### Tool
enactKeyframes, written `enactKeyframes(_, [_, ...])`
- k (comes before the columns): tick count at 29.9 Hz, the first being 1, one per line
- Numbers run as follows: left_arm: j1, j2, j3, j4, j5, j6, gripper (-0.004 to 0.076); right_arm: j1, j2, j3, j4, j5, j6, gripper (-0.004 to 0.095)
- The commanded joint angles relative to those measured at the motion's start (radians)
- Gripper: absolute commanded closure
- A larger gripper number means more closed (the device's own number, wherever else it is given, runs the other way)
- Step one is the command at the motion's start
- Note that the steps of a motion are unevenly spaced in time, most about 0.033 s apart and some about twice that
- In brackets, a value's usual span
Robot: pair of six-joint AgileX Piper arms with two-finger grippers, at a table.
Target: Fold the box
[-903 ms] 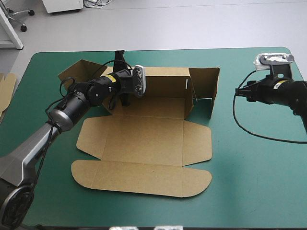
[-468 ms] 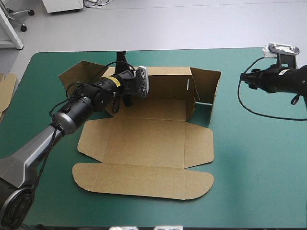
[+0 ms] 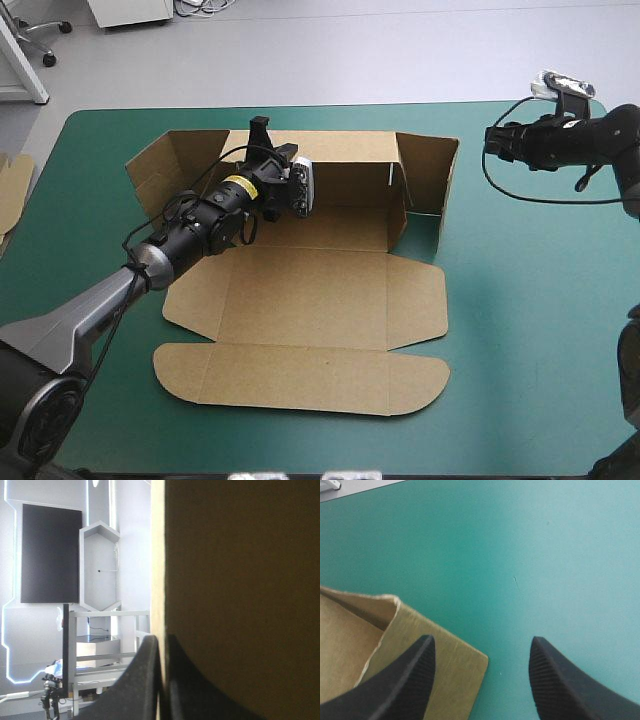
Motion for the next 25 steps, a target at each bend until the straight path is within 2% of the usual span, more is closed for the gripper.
enactKeyframes(1, [-0.003, -0.039, 0.025, -0.010, -0.176, -0.008, 0.0738, -0.007, 0.033, -0.090, 0.069, -0.047, -0.023, 0.0431])
enactKeyframes(3, [-0.004, -0.039, 0.043, -0.010, -0.222, -0.006, 0.0738, -0.007, 0.074, -0.126, 0.083, -0.047, -0.025, 0.0444])
enactKeyframes(12, [-0.006, -0.039, 0.050, -0.012, -0.243, -0.006, 0.0738, 0.007, 0.251, -0.312, 0.183, 0.025, -0.022, 0.0451])
enactKeyframes(15, [-0.006, -0.039, 0.050, -0.010, -0.241, -0.004, 0.0738, 0.042, 0.297, -0.387, 0.163, 0.061, -0.001, 0.0491])
enactKeyframes(21, [-0.006, -0.039, 0.050, -0.010, -0.241, -0.004, 0.0738, 0.129, 0.348, -0.466, -0.003, 0.101, 0.077, 0.0534])
enactKeyframes(25, [-0.006, -0.039, 0.050, -0.010, -0.241, -0.004, 0.0738, 0.135, 0.348, -0.466, 0.019, 0.140, 0.078, 0.0535])
